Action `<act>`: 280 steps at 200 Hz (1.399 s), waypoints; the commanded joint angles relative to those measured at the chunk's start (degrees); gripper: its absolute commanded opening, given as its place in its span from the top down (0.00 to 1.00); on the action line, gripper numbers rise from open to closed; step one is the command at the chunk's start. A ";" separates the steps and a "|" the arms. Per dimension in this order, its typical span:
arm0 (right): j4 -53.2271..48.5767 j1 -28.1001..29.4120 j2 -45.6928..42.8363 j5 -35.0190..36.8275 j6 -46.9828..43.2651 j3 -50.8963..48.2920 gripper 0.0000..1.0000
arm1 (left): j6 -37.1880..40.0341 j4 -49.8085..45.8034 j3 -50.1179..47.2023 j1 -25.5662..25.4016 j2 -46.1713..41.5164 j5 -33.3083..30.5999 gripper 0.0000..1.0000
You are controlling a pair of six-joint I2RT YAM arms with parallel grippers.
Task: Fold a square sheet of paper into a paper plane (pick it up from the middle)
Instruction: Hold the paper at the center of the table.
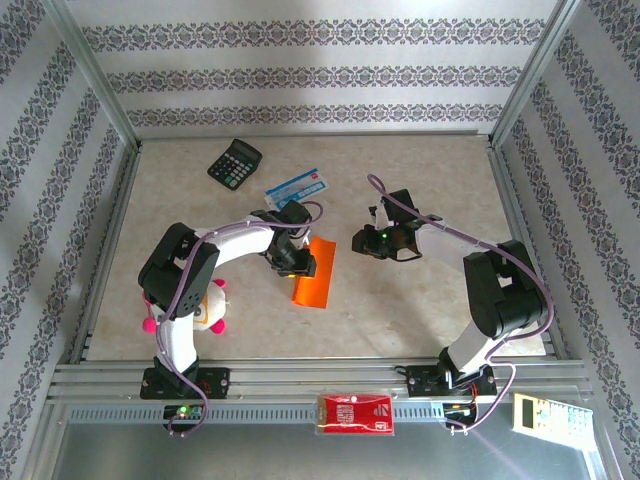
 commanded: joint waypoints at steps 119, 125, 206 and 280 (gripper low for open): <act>-0.19 0.24 0.18 -0.29 0.38 -0.40 0.72 | 1.30 -5.68 -1.29 0.32 2.55 -5.95 0.64; -0.19 0.26 0.12 -0.33 0.33 -0.42 0.72 | 1.30 -5.60 -1.25 0.39 2.58 -5.85 0.64; -0.08 1.27 0.80 -0.29 0.76 -0.05 0.72 | 1.36 -5.33 -1.40 0.34 2.77 -5.79 0.65; -0.09 1.61 0.99 -0.32 0.87 0.09 0.72 | 1.23 -5.02 -1.49 0.31 2.95 -5.54 0.65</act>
